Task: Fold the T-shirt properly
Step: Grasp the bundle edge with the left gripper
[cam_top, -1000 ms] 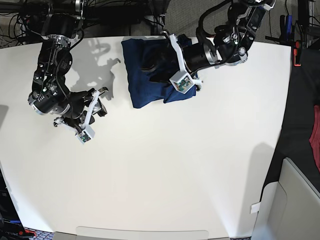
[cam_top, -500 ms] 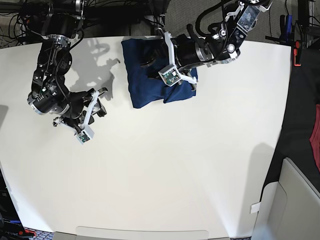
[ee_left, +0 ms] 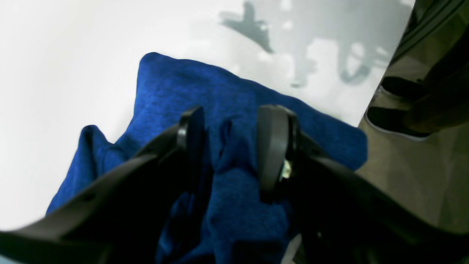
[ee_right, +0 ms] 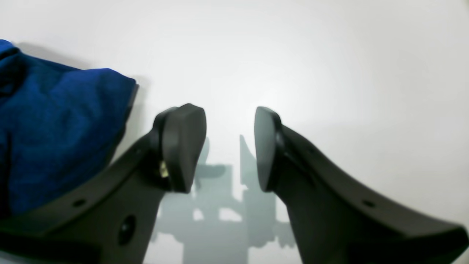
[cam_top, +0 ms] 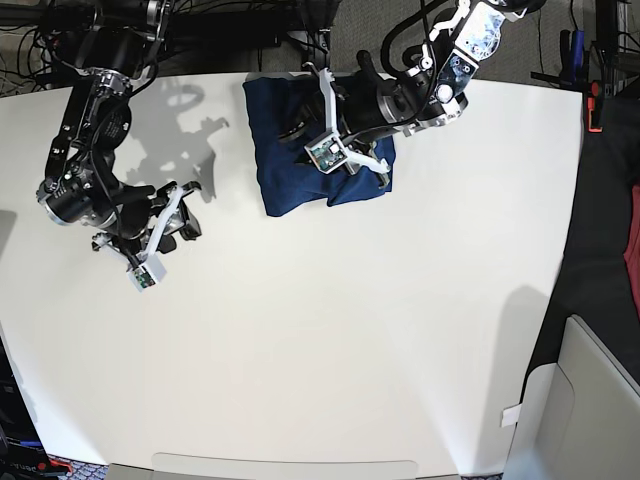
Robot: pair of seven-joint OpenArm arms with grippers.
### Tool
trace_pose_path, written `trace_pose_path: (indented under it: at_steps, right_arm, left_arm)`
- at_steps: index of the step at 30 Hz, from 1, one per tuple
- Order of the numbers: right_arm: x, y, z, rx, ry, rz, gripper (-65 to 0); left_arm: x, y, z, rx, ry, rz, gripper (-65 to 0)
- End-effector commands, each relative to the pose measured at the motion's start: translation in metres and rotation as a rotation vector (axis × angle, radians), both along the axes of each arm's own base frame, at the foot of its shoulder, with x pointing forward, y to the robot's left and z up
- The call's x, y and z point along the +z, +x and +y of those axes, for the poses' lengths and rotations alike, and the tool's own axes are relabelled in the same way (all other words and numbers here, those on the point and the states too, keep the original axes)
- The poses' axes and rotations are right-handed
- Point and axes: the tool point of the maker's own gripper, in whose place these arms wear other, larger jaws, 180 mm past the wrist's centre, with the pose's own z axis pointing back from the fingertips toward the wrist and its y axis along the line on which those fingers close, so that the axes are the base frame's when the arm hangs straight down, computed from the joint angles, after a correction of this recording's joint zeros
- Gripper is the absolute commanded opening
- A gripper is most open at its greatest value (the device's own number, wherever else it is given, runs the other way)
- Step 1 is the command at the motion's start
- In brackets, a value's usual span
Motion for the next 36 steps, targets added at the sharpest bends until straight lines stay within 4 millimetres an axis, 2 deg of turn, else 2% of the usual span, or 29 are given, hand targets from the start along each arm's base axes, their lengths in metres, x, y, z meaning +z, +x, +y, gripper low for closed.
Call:
trace_pose_path:
  at_steps: [1,5,7,12,15,21,32,36]
  right_arm:
    - [0.014,0.008,0.003,0.012,0.019,-0.051,-38.6]
    - [0.014,0.008,0.001,0.011,0.013,-0.05,-38.6]
    - [0.014,0.008,0.001,0.011,0.013,-0.05,-38.6]
    - [0.014,0.008,0.001,0.011,0.013,-0.05,-38.6]
    - [0.014,0.008,0.001,0.011,0.011,-0.05,-38.6]
    - [0.015,0.008,-0.001,0.01,0.005,-0.052,-38.6]
    - [0.016,0.009,-0.001,0.01,0.005,-0.055,-38.6]
    - [0.014,0.008,0.002,0.018,0.009,-0.049,-38.3]
  left_arm:
    - [0.012,0.003,-0.005,-0.005,-0.04,-0.03,-46.4]
    - [0.011,0.004,-0.004,-0.003,-0.036,-0.024,-57.3]
    - [0.009,0.002,-0.004,-0.003,-0.031,-0.017,-59.8]
    - [0.013,0.002,-0.003,-0.001,-0.036,-0.026,-60.1]
    - [0.014,-0.006,0.0,0.007,-0.042,-0.017,-60.2]
    - [0.016,-0.011,0.022,0.075,-0.04,-0.011,-60.2]
    - [-0.004,-0.025,0.06,0.163,0.021,0.051,-60.3]
    - [0.004,-0.025,0.059,0.166,-0.029,0.018,-60.3]
